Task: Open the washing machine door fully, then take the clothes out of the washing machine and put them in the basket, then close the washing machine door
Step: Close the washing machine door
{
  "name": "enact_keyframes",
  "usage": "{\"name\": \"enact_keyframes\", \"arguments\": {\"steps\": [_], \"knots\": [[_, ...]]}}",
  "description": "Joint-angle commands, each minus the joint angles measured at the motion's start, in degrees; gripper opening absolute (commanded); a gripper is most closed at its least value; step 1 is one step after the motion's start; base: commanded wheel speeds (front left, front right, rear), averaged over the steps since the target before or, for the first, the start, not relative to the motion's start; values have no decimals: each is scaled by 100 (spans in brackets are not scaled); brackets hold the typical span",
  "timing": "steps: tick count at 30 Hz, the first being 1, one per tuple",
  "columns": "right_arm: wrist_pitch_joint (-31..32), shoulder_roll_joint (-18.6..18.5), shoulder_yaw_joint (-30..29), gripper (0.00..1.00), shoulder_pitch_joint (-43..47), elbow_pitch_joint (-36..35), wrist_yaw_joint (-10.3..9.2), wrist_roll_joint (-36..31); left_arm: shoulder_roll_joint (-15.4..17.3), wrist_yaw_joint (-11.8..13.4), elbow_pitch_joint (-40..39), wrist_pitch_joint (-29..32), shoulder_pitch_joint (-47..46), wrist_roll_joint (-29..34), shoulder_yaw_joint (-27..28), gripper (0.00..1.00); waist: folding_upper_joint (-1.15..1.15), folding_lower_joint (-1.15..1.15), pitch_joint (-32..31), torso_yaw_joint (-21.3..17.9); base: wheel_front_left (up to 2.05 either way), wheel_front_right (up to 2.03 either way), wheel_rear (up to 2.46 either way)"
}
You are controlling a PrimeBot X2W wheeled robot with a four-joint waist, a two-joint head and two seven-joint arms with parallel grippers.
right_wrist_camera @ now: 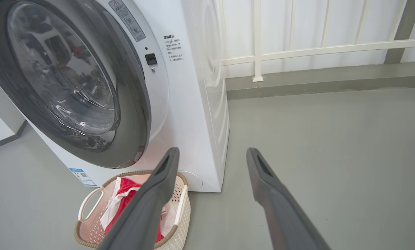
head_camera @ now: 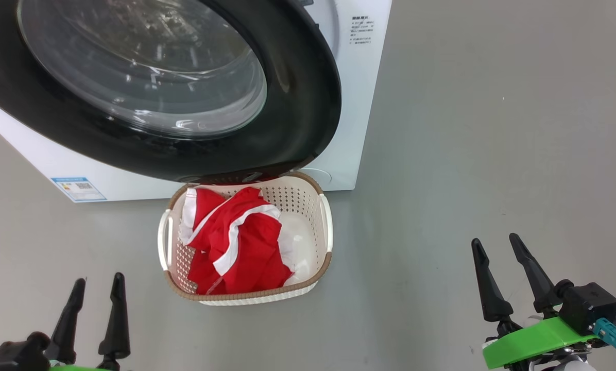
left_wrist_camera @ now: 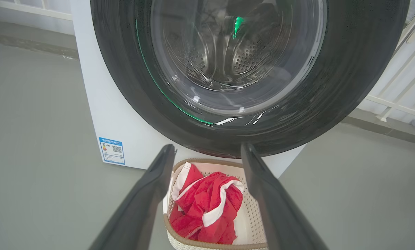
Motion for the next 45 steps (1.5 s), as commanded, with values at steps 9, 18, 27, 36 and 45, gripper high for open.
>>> {"name": "enact_keyframes", "arguments": {"steps": [9, 18, 27, 36, 45], "knots": [[-36, -21, 38, 100, 78, -216, 42, 6, -319, -31, -857, -52, 338, 1405, 581, 100, 0, 0, -63, -34, 0, 0, 0], [-36, -21, 60, 100, 123, -193, 42, -8, -430, -31, -877, -52, 439, 1489, 572, 100, 0, 0, -132, -60, 0, 0, 0], [-36, -21, 166, 44, 77, -249, 42, 16, -438, -31, -847, -52, 372, 1432, 516, 100, 0, 0, -115, 12, 0, 0, 0], [-36, -21, 560, 0, -391, -231, 42, 51, -500, -31, -837, -52, 191, 1373, 360, 100, 0, 0, -15, 410, 0, 0, 0], [-36, -21, 966, 0, -1261, -85, 42, 37, -579, -31, -786, -52, -8, 1253, 127, 100, 0, 0, 299, 995, 0, 0, 0]]}}
